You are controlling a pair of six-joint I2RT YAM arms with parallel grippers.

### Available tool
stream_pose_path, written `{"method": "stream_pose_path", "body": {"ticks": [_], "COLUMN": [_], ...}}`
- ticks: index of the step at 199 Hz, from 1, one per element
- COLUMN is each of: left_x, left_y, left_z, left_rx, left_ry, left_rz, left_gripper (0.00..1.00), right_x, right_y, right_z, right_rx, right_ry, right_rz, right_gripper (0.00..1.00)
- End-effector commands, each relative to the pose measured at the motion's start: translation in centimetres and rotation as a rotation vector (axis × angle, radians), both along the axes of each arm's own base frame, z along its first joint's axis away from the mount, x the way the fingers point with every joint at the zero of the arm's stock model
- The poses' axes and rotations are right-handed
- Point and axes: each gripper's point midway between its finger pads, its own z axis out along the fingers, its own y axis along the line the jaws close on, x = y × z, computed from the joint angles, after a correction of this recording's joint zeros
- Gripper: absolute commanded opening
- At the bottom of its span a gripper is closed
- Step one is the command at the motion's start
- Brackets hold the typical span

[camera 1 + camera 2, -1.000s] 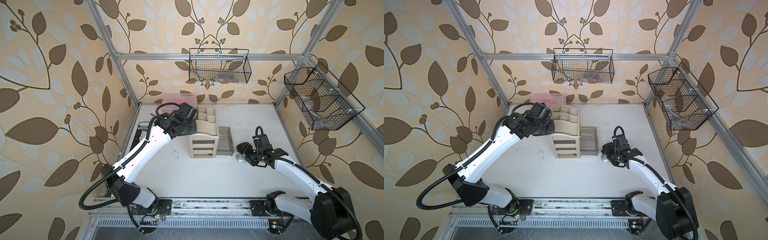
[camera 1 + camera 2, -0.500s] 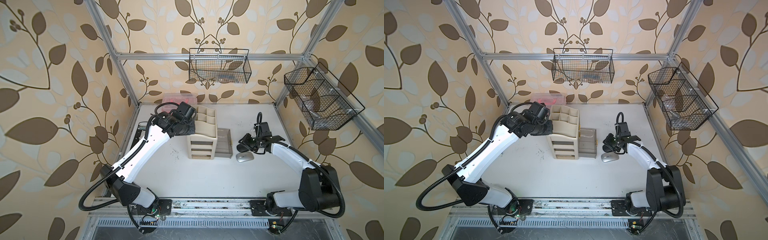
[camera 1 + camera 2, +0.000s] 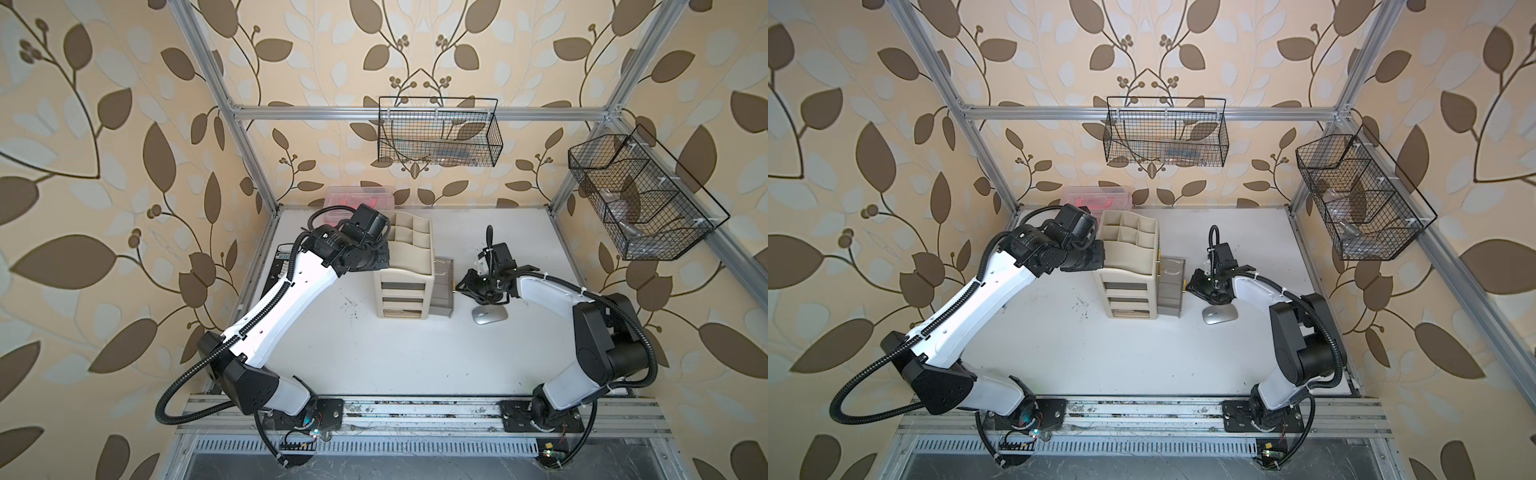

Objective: Take the mice out of the drawer
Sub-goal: Close the drawer of the storage box.

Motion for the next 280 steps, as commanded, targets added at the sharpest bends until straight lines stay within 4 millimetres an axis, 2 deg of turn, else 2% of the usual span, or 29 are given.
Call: {"method": "stream_pose_path", "body": {"ticks": [1,40,66,93,106,134,148,158,177,194,203,216,257,280], "left_x": [-0.1,0.3,0.4,0.4,0.4,0.4,0.2,0.2,0.2,0.4,0.5,0.6,0.7,0.8], "left_y": [-0.6,-0.5,-0.3,-0.5,-0.2,0.6,1.1,1.2,1.0,0.6,0.6,0.6,0.4,0.0], "left_z": [-1.7,-2.3,-2.1,-2.0,-2.1,-1.5,-1.4,-1.3,-1.1,-0.9,-0.8,-0.8,-0.4,-0.6], "left_rx": [-0.002,-0.004,-0.001,-0.01,-0.003,0.025,0.049,0.051,0.03,0.013,0.014,0.015,-0.007,-0.016], "left_ry": [0.05,0.065,0.059,0.056,0.054,0.037,0.036,0.032,0.028,0.026,0.023,0.02,0.012,0.023], "left_rz": [-0.028,-0.013,-0.001,-0.006,0.004,0.023,0.031,0.034,0.036,0.032,0.034,0.037,0.043,0.035], "left_gripper": [0.0,0.0,0.0,0.0,0.0,0.0,0.0,0.0,0.0,0.0,0.0,0.0,0.0,0.0], "right_x": [1.4,2.2,2.4,2.5,2.4,1.8,1.5,1.3,0.6,0.3,0.3,0.5,1.0,1.3], "right_y": [2.2,5.6,6.3,7.9,7.3,3.1,1.6,1.3,1.5,2.4,2.8,3.3,5.2,6.7], "right_z": [0.7,0.0,-0.5,0.1,0.2,0.0,2.0,3.9,7.5,10.4,11.3,11.5,9.5,9.2], "right_rx": [0.061,0.15,0.199,0.247,0.233,0.19,0.19,0.25,0.374,0.488,0.533,0.555,0.591,0.644], "right_ry": [-0.042,-0.045,-0.052,-0.079,-0.076,-0.066,-0.128,-0.181,-0.245,-0.305,-0.318,-0.309,-0.252,-0.244], "right_rz": [0.071,0.135,0.132,0.174,0.159,0.087,0.081,0.088,0.117,0.137,0.132,0.136,0.132,0.148], "right_gripper": [0.29,0.29,0.29,0.31,0.32,0.32,0.35,0.38,0.48,0.5,0.52,0.53,0.54,0.53]}}
